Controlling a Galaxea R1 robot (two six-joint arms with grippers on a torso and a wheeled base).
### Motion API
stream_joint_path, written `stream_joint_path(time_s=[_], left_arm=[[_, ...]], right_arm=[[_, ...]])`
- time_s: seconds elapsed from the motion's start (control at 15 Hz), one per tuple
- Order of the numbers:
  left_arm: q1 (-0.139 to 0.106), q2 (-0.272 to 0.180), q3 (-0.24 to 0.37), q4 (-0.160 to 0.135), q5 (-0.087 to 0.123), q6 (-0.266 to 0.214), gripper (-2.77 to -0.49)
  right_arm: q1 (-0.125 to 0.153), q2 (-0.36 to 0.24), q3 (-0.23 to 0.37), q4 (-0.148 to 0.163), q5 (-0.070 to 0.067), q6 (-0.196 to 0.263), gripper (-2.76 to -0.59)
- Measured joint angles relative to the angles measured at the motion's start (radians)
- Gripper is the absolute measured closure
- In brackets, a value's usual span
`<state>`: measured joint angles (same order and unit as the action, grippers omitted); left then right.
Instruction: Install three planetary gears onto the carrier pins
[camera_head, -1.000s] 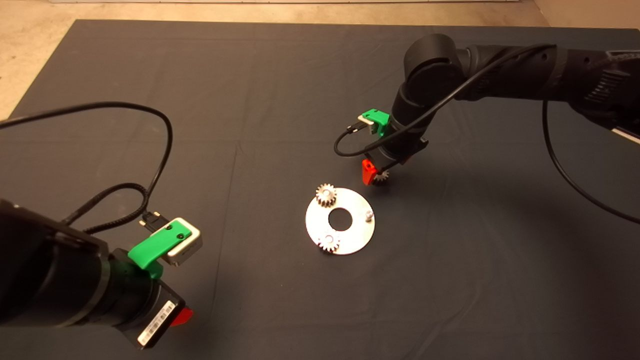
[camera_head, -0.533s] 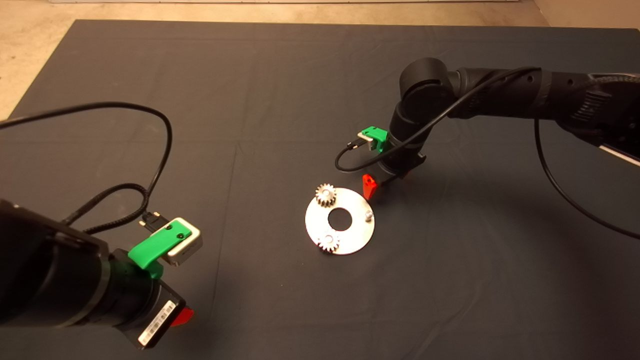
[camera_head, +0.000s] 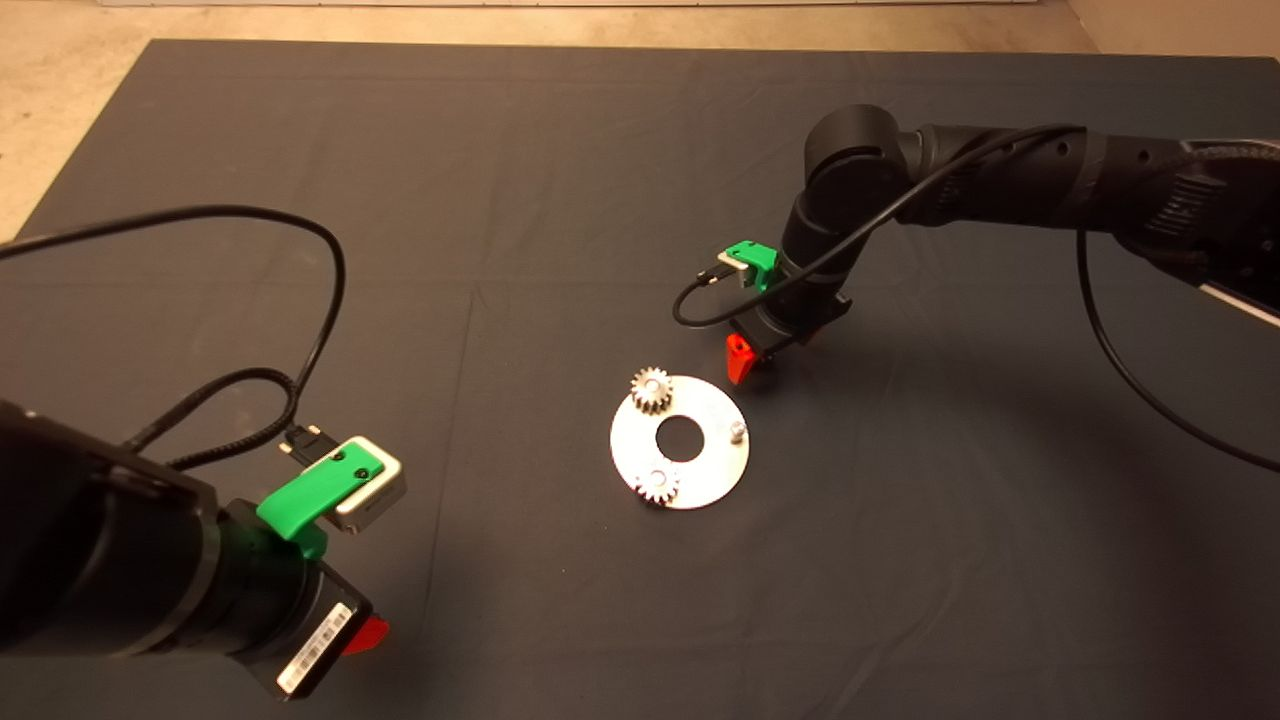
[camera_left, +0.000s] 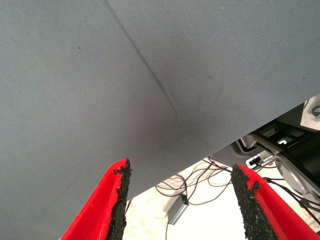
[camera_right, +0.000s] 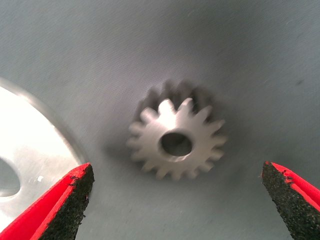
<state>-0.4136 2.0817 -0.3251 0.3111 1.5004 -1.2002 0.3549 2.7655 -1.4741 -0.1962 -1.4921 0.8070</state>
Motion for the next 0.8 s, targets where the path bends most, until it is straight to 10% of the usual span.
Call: stream_joint_path(time_s=[0.8], left_arm=[[0.0,-0.028,0.0,0.0,-0.001,0.001,-1.33]], right_arm=[[0.0,0.041,-0.074,0.0,0.017,-0.036,-2.12]])
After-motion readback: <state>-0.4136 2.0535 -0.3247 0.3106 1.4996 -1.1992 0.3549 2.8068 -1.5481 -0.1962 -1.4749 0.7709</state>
